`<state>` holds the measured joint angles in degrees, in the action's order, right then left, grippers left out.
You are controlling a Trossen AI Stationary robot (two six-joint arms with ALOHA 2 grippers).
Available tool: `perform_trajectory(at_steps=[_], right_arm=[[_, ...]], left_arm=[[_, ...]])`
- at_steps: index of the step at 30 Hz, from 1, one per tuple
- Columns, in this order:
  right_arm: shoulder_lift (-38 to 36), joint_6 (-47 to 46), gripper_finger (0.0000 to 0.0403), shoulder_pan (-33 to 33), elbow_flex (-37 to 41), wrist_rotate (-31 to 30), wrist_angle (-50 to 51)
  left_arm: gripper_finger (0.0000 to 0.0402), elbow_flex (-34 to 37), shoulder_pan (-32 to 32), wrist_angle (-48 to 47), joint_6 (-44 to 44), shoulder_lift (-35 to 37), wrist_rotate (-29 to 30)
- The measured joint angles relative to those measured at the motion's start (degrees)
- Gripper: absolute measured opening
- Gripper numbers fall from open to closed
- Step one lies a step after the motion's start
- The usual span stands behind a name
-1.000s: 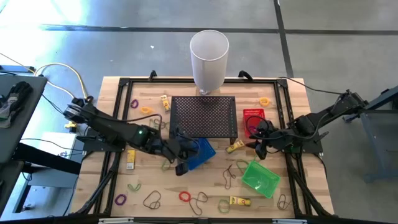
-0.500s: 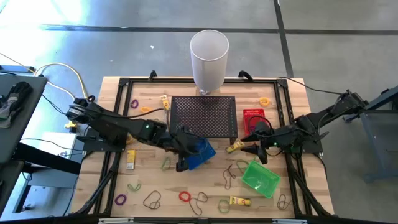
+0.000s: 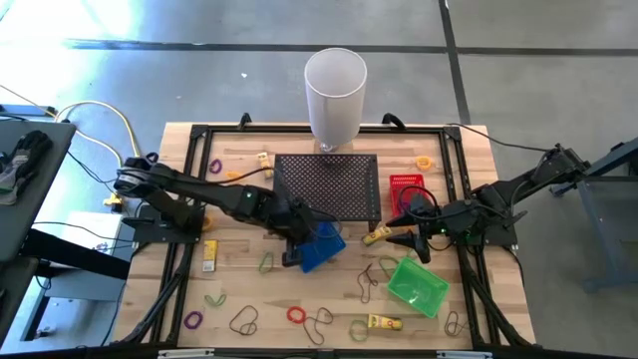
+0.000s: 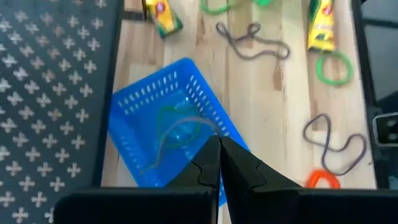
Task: Pick & Place Office Desk Supplies
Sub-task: Put the violet rubber band into the blue bin
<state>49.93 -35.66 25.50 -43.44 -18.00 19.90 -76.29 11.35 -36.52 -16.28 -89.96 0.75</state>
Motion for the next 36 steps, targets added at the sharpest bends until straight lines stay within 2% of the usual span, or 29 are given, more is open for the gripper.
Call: perform_trajectory(at_steps=[11, 26, 30, 36], right_arm=[[0.0, -0.02, 0.0203, 0.0, 0.0, 0.2, 0.24], [0.0, -0.02, 0.0203, 0.0, 0.0, 0.2, 0.42], [0.0, -0.02, 0.0203, 0.0, 0.0, 0.2, 0.44], [0.0, -0.02, 0.0203, 0.0, 0.0, 0.2, 0.85]], left_arm=[[0.0, 0.0, -0.22, -3.49, -1.13, -5.46, -0.89], [0.0002, 0.0, -2.36, -3.47, -1.79, -7.38, -0.55], [0.0023, 0.0, -2.25, -2.68, -1.79, -7.38, -0.5], [0.0085, 0.0, -2.25, 0.59, -4.56, -7.38, -0.48]])
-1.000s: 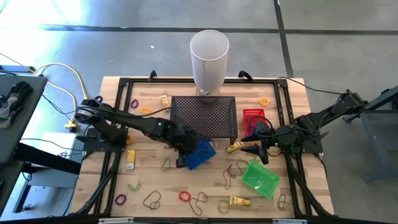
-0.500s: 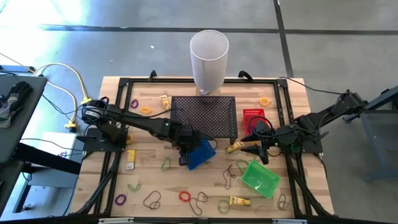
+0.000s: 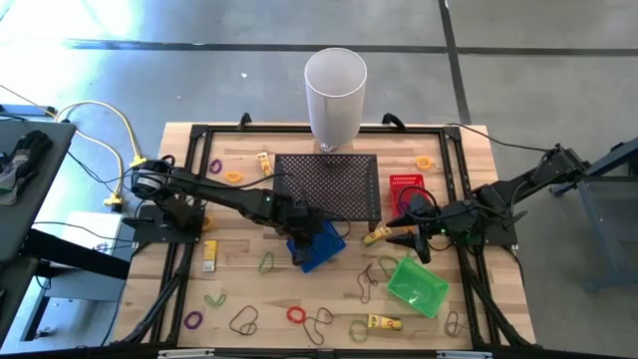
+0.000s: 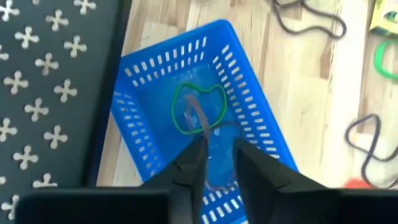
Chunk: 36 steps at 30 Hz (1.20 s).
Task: Pick & Place Office Desk Supplies
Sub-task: Put the violet rubber band into the blue bin, then put the yellow crayon box into the green bin
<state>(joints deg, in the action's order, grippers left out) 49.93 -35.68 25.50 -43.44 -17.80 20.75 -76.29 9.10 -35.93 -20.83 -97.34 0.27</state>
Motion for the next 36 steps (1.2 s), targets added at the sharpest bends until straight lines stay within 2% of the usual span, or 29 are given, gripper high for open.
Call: perform_trajectory(at_steps=[5, 12, 20, 22, 25, 31, 33, 36], right_arm=[[0.0, 0.0, 0.0203, 0.0, 0.0, 0.0, 1.08], [0.0, 0.0, 0.0203, 0.0, 0.0, 0.0, 2.17], [0.0, 0.01, 0.0203, 0.0, 0.0, 0.01, 3.08], [0.02, 0.02, 0.0203, 0.0, 0.0, 0.0, 3.15], [0.02, 0.0, 0.0203, 0.0, 0.0, 0.0, 3.52], [0.02, 0.0, 0.0203, 0.0, 0.0, 0.0, 4.85], [0.02, 0.0, 0.0203, -0.02, 0.0, 0.0, 4.92], [0.02, 0.0, 0.0203, 0.0, 0.0, -0.04, 5.38]], left_arm=[[0.0117, 0.0, 0.0, -0.25, -0.05, 0.0, 0.0], [0.012, 0.0, -0.59, -2.04, -4.53, 0.0, -1.93], [0.012, 0.0, -0.66, -5.1, -4.14, 0.26, -1.35], [0.012, 0.0, -0.46, -6.09, -5.01, 1.12, -3.99], [0.012, -0.05, -0.37, -10.01, -11.74, 3.59, -10.49], [0.012, -0.15, 1.34, -24.89, -33.3, 6.74, -22.88], [0.012, -0.13, 2.29, -29.94, -38.43, 6.75, -24.44], [0.012, -0.1, 4.27, -36.66, -39.68, 6.71, -22.6]])
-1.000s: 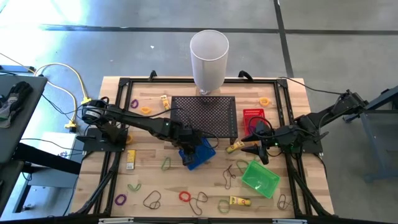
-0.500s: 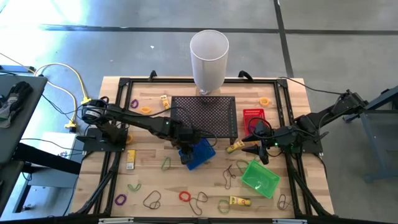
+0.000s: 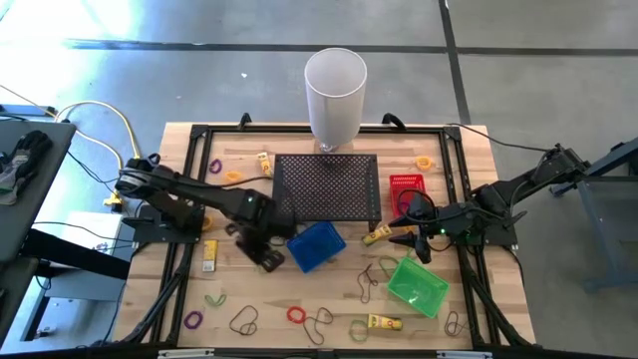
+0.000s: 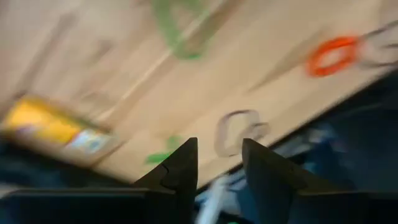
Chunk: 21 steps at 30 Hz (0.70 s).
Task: Pick & Place Office Desk Supplies
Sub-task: Put the yellow crayon box into the green bin
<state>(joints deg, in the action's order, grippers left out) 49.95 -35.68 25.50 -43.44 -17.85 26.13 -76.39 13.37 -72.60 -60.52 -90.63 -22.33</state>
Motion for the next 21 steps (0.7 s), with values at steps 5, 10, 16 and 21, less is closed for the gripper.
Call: perform_trajectory(at_steps=[5, 10, 16, 21], right_arm=[[0.0, 0.43, 0.0203, -0.02, 0.0, 0.0, 0.52], [0.0, 0.61, 0.0203, -0.01, 0.0, 0.0, 0.48], [0.0, 1.03, 0.0203, -0.02, 0.0, 0.02, 0.44], [0.0, 0.93, 0.0203, 0.0, 0.0, 0.24, 0.4]], left_arm=[[0.012, 0.01, 3.52, -9.14, -10.98, -0.04, 9.24], [0.012, 0.06, 8.34, -13.19, -25.3, -0.04, 11.54], [0.011, 0.36, 13.12, -13.31, -29.47, -0.07, 10.43], [0.0098, 2.22, 17.11, -13.27, -34.96, 1.0, 8.59]])
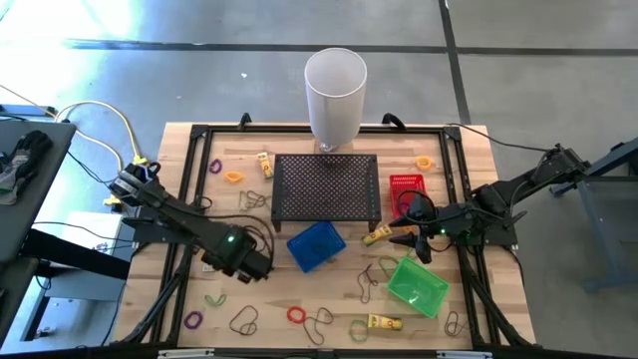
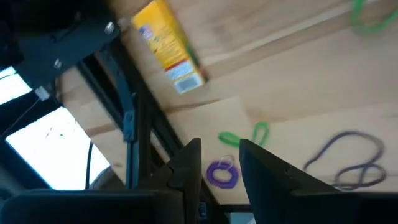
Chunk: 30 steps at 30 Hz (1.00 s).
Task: Pick & Place Office Desk Supplies
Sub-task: Put the yellow crayon box into the green bin
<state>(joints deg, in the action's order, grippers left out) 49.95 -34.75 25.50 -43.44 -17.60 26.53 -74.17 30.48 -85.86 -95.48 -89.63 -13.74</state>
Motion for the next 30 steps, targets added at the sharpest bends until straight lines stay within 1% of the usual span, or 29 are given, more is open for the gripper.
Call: perform_trajectory(at_steps=[2, 5, 9, 12, 15, 17, 20, 24, 28, 30], right_arm=[[0.0, -0.01, 0.0203, 0.0, 0.0, 0.56, -0.03], [0.0, 0.01, 0.0203, 0.0, 0.0, 1.21, -0.14], [0.0, -0.1, 0.0203, 0.0, 0.0, 1.26, -0.18], [0.0, -0.23, 0.0203, 0.0, 0.0, 1.3, -0.23], [0.0, -1.56, 0.0203, 0.0, 0.0, 1.34, -0.23], [0.0, -2.4, 0.0203, 0.0, 0.0, 1.53, -0.23], [0.0, -2.89, 0.0203, 0.0, 0.0, 1.64, -0.23], [0.0, -2.93, 0.0203, 0.0, 0.0, 1.71, -0.23], [0.0, -2.94, 0.0203, 0.0, 0.0, 1.97, -0.52], [0.0, -2.95, 0.0203, 0.0, 0.0, 1.97, -0.66]], left_arm=[[0.0093, 0.94, 1.72, 0.04, -2.81, 1.26, -0.1], [0.0087, 2.4, 3.17, 0.0, -6.57, 4.18, 1.82], [0.0083, 6.4, 2.16, -0.06, -11.3, 9.86, 4.8], [0.0083, 9.9, 1.52, -0.01, -16.61, 14.69, 5.19], [0.0083, 13.7, 1.87, 2.86, -22.21, 19.3, 6.86], [0.0083, 16.12, 2.59, 5.75, -24.1, 21.56, 8.1], [0.0083, 18.4, 3.55, 7.41, -24.89, 22.71, 9.43], [0.0083, 19.35, 4.02, 7.42, -24.99, 22.17, 9.57], [0.0083, 19.35, 4.02, 7.96, -25.01, 21.99, 9.09], [0.0083, 19.35, 4.0, 7.63, -25.02, 21.97, 7.75]])
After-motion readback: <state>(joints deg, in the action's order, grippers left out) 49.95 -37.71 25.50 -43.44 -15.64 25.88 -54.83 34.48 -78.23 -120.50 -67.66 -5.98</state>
